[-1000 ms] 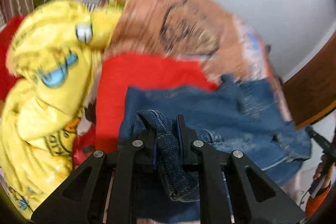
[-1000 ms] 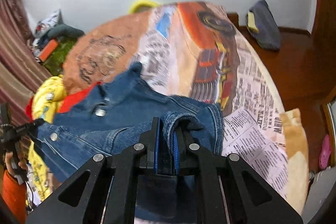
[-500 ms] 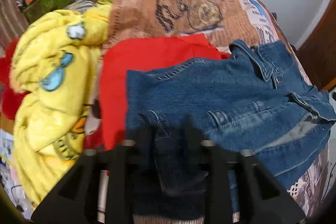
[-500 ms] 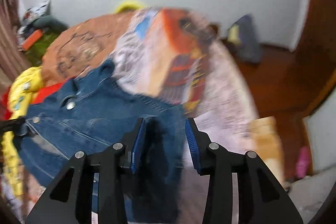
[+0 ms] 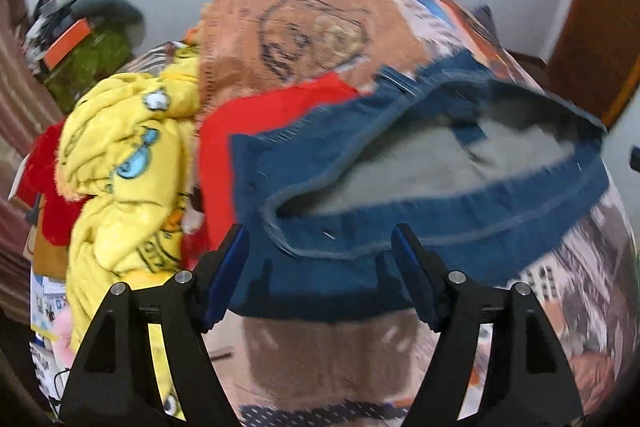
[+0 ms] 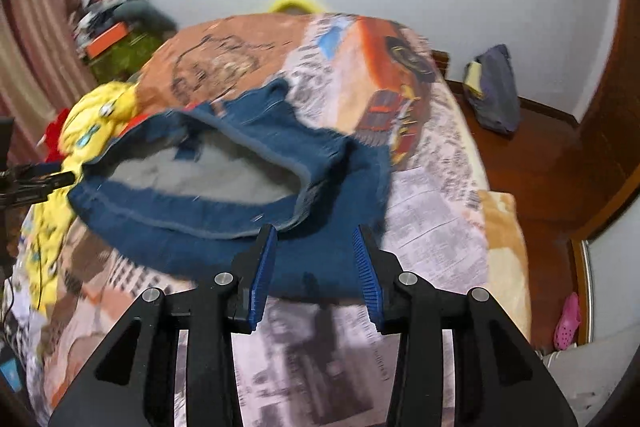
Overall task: Fold large clothes
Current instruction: 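Grasp the jacket hem with both grippers and lift it, then fold the held hem over toward the collar with both grippers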
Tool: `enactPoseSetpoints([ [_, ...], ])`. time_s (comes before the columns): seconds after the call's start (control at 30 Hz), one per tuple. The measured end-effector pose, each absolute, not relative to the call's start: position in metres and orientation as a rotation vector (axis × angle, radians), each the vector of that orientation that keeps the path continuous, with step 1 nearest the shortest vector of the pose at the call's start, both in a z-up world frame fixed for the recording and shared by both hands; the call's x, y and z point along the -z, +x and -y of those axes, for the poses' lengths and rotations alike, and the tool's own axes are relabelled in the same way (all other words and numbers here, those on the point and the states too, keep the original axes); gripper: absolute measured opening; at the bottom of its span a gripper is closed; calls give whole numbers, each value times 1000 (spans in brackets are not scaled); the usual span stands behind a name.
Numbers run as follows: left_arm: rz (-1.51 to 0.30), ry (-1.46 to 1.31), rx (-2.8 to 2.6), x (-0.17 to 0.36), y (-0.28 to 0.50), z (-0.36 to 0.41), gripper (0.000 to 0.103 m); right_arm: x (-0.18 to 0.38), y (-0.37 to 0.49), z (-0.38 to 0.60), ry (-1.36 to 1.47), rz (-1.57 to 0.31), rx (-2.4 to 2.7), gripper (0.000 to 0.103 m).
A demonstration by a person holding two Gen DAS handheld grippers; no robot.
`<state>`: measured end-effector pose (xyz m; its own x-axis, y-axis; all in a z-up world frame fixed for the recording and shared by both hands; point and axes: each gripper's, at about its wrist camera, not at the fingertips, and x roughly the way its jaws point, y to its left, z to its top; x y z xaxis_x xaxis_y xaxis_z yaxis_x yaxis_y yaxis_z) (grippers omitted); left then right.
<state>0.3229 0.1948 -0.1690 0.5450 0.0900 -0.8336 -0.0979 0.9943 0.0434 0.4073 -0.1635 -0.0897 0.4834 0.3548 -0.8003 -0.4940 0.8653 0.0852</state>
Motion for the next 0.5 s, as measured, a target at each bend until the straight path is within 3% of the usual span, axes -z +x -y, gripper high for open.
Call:
enactPoseSetpoints([
  [0.3, -1088, 5, -17, 225, 343, -150, 74, 140, 405, 110, -288, -1049, -625, 37],
  [0.5, -1076, -70, -18, 233, 380, -165, 79, 151, 425, 82, -355, -1014, -641, 40],
])
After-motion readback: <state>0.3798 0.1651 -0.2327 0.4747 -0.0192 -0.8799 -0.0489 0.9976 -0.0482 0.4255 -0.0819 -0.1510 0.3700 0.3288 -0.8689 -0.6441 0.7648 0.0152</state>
